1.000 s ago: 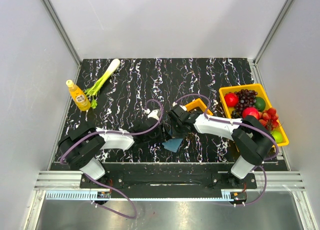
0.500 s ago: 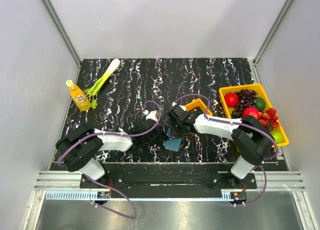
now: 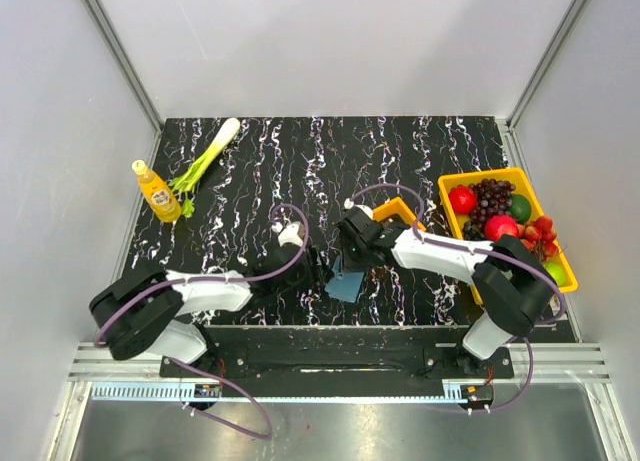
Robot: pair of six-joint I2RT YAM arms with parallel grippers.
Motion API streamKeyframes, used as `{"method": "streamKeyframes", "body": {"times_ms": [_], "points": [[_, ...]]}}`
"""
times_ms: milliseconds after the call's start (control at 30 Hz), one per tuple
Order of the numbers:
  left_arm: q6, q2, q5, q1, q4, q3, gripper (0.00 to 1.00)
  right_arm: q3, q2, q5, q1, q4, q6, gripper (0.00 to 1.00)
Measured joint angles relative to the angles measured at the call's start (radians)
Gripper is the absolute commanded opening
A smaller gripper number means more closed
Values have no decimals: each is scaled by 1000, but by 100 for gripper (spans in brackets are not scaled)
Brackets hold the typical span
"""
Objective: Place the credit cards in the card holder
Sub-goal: Reset both arms
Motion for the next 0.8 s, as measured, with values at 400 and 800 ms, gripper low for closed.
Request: {"method": "streamKeyframes", "body": {"times_ms": [400,800], "points": [[47,-218,-185,11,-274,-31,99,-13,-267,93,-72,51,-61,92],[163,-257,-235,197,-430,129,99,-91,-399,120,-322,54,-99,99]]}}
